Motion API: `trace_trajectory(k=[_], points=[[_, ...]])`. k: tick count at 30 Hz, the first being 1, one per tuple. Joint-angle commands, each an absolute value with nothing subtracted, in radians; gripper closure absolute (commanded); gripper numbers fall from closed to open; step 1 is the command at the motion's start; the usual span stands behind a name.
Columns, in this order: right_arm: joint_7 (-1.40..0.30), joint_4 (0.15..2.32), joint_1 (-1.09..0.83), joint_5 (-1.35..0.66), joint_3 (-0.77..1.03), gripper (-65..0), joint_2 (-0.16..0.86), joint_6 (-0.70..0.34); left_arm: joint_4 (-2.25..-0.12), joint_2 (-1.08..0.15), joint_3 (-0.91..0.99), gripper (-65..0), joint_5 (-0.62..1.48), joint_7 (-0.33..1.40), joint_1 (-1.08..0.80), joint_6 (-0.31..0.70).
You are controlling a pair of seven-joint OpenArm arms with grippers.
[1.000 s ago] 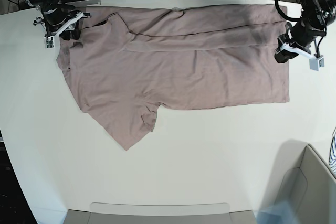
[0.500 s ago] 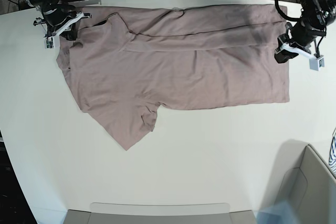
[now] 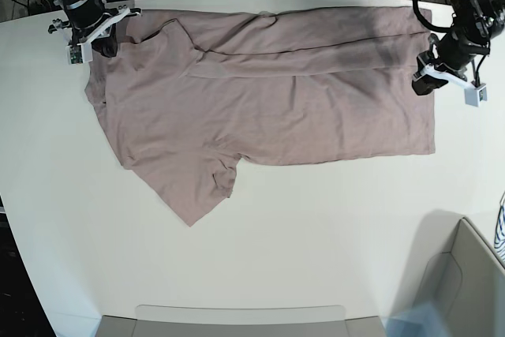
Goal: Fold the T-shirt properly
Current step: 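Release the sleeve corner with the right gripper and reposition it, then reach the right gripper down along the shirt side toward the hem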
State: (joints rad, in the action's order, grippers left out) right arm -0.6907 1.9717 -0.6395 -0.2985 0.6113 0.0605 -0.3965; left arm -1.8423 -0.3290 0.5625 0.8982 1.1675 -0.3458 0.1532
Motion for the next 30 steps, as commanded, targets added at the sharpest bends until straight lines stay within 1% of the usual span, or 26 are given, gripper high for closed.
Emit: trace_trajectory(k=[1, 5, 10, 22, 26, 27, 29, 30], points=[[-0.671, 1.989, -0.661, -0.335, 0.619, 0.0, 0.068, -0.398, -1.856, -0.343, 0.568, -13.9, 0.912, 1.155, -0.341, 0.154], [-0.673, 1.985, -0.699, -0.41, 0.682, 0.0, 0.071, -0.398, -1.856, -0.343, 0.568, -13.9, 0.912, 1.155, -0.341, 0.154], [-0.673, 1.942, -0.707, -0.42, 0.736, 0.0, 0.076, -0.398, -1.856, -0.343, 0.568, -13.9, 0.912, 1.153, -0.341, 0.154], [-0.673, 1.934, -0.685, -0.417, 0.743, 0.0, 0.071, -0.398, -1.854, -0.343, 0.568, -13.9, 0.912, 1.155, -0.34, 0.154], [-0.667, 1.966, -0.685, -0.421, 0.745, -16.7, 0.076, -0.398, -1.854, -0.343, 0.568, -13.9, 0.912, 1.158, -0.34, 0.154], [-0.665, 1.98, -0.68, -0.421, 0.745, -19.9, 0.079, -0.398, -1.854, -0.343, 0.568, -13.9, 0.912, 1.158, -0.34, 0.154], [-0.665, 2.022, -0.631, -0.421, 0.745, -24.7, 0.093, -0.398, -1.854, -0.343, 0.568, -13.9, 0.912, 1.158, -0.34, 0.154], [-0.67, 2.032, -0.605, -0.421, 0.745, -25.2, 0.094, -0.398, -1.854, -0.343, 0.568, -13.9, 0.914, 1.158, -0.34, 0.154]])
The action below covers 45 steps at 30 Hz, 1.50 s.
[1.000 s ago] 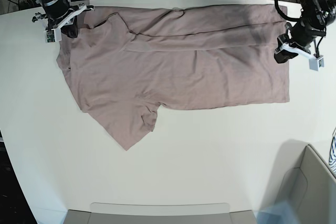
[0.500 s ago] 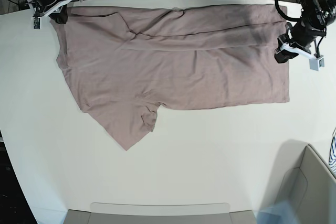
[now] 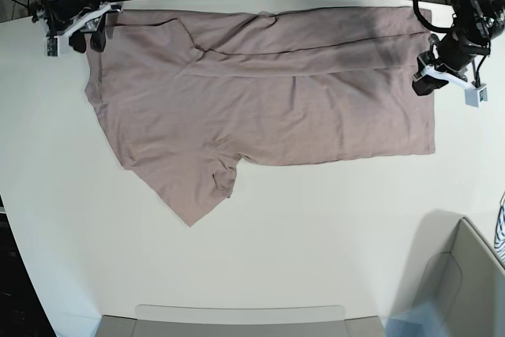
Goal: Fold the T-shirt properly
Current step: 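Reach the right gripper down along the shirt side toward the hem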
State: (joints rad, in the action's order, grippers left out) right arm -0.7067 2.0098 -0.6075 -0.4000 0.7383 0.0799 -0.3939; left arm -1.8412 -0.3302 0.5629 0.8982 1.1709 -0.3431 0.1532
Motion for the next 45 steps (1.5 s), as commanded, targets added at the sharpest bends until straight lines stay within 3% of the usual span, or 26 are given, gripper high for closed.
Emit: trace_trajectory(k=[1, 5, 8, 11, 15, 22, 32, 39, 45], points=[[-0.67, 2.038, -0.562, -0.421, 0.74, -25.2, 0.104, -0.398, -1.856, -0.343, 0.568, -13.9, 0.914, 1.159, -0.34, 0.154], [-0.707, 1.994, -0.323, -0.403, 0.677, -25.2, 0.154, -0.4, -1.856, -0.344, 0.568, -13.9, 0.914, 1.159, -0.34, 0.154], [-0.822, 1.914, -0.119, -0.298, 0.53, -25.2, 0.206, -0.4, -1.856, -0.348, 0.568, -13.9, 0.914, 1.159, -0.34, 0.154], [-0.852, 1.736, 0.059, -0.168, 0.381, -25.2, 0.211, -0.4, -1.856, -0.348, 0.568, -13.9, 0.914, 1.158, -0.337, 0.154], [-0.754, 1.445, 0.208, -0.045, 0.302, -25.2, 0.171, -0.4, -1.856, -0.344, 0.568, -13.9, 0.912, 1.161, -0.308, 0.154], [-0.677, 1.245, 0.17, 0.024, 0.302, -25.2, 0.16, -0.398, -1.854, -0.346, 0.568, -13.9, 0.912, 1.161, -0.306, 0.154], [-0.68, 1.587, -0.113, 0.022, 0.303, -25.2, 0.156, -0.398, -1.816, -0.344, 0.568, -13.9, 0.912, 1.161, -0.277, 0.154], [-0.68, 1.644, 0.058, 0.022, 0.303, -25.2, 0.156, -0.398, -1.784, -0.344, 0.568, -13.9, 0.912, 1.161, -0.277, 0.154], [-0.673, 1.354, 0.272, 0.022, 0.303, -25.2, 0.163, -0.398, -1.788, -0.348, 0.57, -13.9, 0.914, 1.161, -0.277, 0.154]])
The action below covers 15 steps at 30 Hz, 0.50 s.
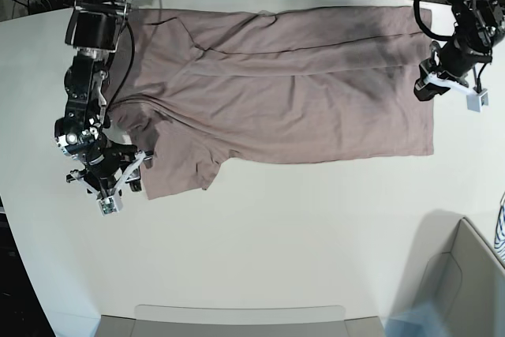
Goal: Fold the T-shirt properly
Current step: 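Reach the right gripper down along the shirt side toward the hem, then grasp the hem corners with both grippers, left gripper sliding along the side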
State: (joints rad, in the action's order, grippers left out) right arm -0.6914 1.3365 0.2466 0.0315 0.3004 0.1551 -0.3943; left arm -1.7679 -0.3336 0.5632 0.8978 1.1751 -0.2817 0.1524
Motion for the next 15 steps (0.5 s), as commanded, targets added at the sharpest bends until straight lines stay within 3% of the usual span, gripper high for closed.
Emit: trace_trajectory(k=[1, 15], points=[[-0.671, 1.299, 0.297, 0.022, 0.303, -25.2, 0.163, -0.398, -1.788, -0.348, 0.57, -13.9, 0.914, 1.161, -0.277, 0.154], [-0.486, 0.825, 0.378, 0.021, 0.303, -25.2, 0.182, -0.398, -1.787, -0.348, 0.573, -13.9, 0.914, 1.161, -0.278, 0.154]])
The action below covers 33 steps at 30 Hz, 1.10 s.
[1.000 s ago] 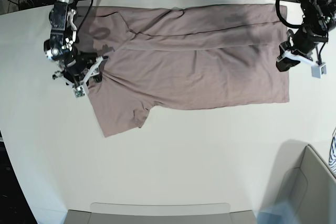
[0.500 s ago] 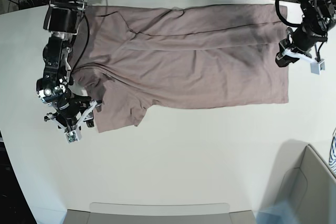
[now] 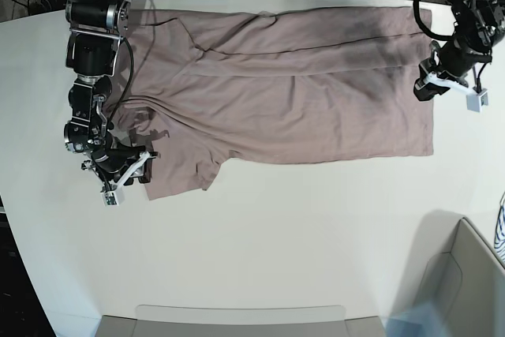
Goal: Fold the T-shirt properly
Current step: 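Grasp the hem corners with both grippers, left gripper sliding along the side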
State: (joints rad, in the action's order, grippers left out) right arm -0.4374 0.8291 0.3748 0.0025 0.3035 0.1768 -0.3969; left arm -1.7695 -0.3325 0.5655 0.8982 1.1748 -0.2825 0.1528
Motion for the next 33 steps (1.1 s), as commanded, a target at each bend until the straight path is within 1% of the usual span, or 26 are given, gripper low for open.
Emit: trace_trajectory(k=[1, 5, 8, 11, 15, 19, 22, 23, 28, 33], points=[[-0.479, 0.809, 0.378, 0.021, 0.3, -25.2, 0.182, -0.398, -1.787, -0.348, 0.57, -13.9, 0.914, 1.161, -0.278, 0.154], [-0.484, 0.808, 0.378, 0.001, 0.277, -25.2, 0.174, -0.403, -1.787, -0.348, 0.57, -14.1, 0.914, 1.152, -0.272, 0.154], [-0.486, 0.808, 0.374, -0.07, 0.197, -25.2, 0.18, -0.404, -1.781, -0.352, 0.573, -14.2, 0.911, 1.152, -0.214, 0.154], [-0.489, 0.809, 0.371, -0.145, 0.11, -25.2, 0.197, -0.404, -1.735, -0.415, 0.553, -14.4, 0.871, 1.15, -0.153, 0.156], [-0.526, 0.809, 0.371, -0.222, 0.045, -25.2, 0.211, -0.404, -1.595, -0.519, 0.423, -17.1, 0.785, 1.129, -0.007, 0.156], [-0.53, 0.809, 0.374, -0.239, 0.039, -25.2, 0.226, -0.404, -1.432, -0.615, 0.219, -19.3, 0.723, 0.964, 0.064, 0.156], [-0.53, 0.809, 0.374, -0.236, 0.041, -25.2, 0.226, -0.404, -1.29, -0.668, 0.044, -19.4, 0.711, 0.86, 0.122, 0.156], [-0.53, 0.809, 0.374, -0.234, 0.042, -25.2, 0.226, -0.404, -1.257, -0.677, 0.015, -19.4, 0.71, 0.839, 0.136, 0.156], [-0.53, 0.808, 0.369, -0.237, 0.041, -25.2, 0.246, -0.404, -1.095, -0.679, -0.012, -19.3, 0.71, 0.78, 0.197, 0.156], [-0.53, 0.808, 0.36, -0.237, 0.044, -25.2, 0.249, -0.404, -1.07, -0.679, -0.016, -19.3, 0.71, 0.771, 0.208, 0.156]])
